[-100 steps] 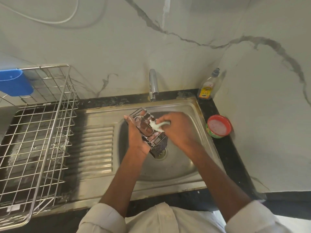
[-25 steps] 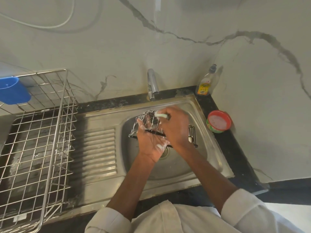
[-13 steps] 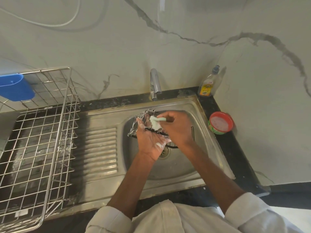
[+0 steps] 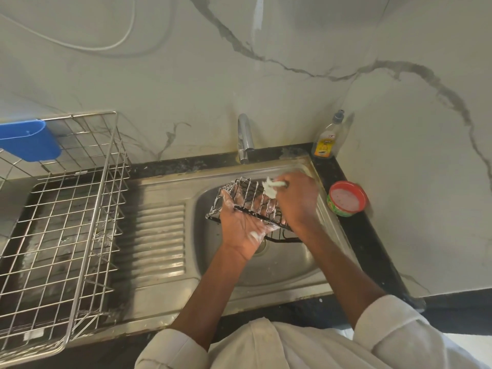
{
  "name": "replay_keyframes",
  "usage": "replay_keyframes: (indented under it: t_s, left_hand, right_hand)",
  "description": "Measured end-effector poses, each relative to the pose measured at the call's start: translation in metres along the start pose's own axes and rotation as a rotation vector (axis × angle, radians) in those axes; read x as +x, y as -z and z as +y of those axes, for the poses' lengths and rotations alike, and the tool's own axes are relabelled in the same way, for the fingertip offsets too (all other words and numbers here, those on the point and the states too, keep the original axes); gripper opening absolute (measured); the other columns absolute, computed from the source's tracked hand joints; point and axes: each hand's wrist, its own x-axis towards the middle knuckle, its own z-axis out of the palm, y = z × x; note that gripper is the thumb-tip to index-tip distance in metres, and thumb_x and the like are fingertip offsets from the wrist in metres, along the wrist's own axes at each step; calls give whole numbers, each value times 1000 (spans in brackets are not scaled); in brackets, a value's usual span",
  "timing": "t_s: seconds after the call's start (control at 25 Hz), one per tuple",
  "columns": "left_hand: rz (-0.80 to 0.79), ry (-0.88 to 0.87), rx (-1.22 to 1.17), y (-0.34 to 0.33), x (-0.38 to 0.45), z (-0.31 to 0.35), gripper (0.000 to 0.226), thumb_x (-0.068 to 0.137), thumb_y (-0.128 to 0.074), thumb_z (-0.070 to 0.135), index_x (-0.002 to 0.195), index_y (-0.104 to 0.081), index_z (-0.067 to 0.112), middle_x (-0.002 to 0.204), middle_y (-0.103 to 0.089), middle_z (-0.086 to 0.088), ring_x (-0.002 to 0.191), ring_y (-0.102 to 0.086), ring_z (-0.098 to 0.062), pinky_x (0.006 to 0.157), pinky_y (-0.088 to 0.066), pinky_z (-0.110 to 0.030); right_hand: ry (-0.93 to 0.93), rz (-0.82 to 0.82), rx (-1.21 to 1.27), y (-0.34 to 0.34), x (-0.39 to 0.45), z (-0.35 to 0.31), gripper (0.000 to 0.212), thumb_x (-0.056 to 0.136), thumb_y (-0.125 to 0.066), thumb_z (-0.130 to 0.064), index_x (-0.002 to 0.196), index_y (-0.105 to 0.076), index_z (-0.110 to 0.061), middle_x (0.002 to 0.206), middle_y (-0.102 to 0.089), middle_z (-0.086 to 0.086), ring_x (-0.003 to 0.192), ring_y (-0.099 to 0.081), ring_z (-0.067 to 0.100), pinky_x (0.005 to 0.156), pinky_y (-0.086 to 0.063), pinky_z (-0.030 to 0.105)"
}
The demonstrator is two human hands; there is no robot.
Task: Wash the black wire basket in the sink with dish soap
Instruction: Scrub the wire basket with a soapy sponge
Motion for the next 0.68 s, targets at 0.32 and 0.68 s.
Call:
replay_keyframes:
  t_s: [0.32, 0.68]
  left_hand:
    - [-94, -8, -157, 20, 10, 7, 94, 97, -42, 78, 168, -26, 19, 162, -45, -26, 152, -42, -43, 120, -35, -64]
    - [38, -78, -210, 15, -11, 1, 50, 105, -49, 63, 112, -66, 16, 102, -76, -7, 90, -77, -23, 76, -65, -36]
  right_hand:
    - [230, -214, 240, 0, -37, -7, 37, 80, -71, 12, 100, -83, -17, 108, -77, -3, 88, -67, 5, 82, -56, 20]
    - [375, -380, 400, -8, -51, -33, 33, 83, -72, 8, 93, -84, -22, 96, -75, -6, 89, -70, 7, 82, -56, 25]
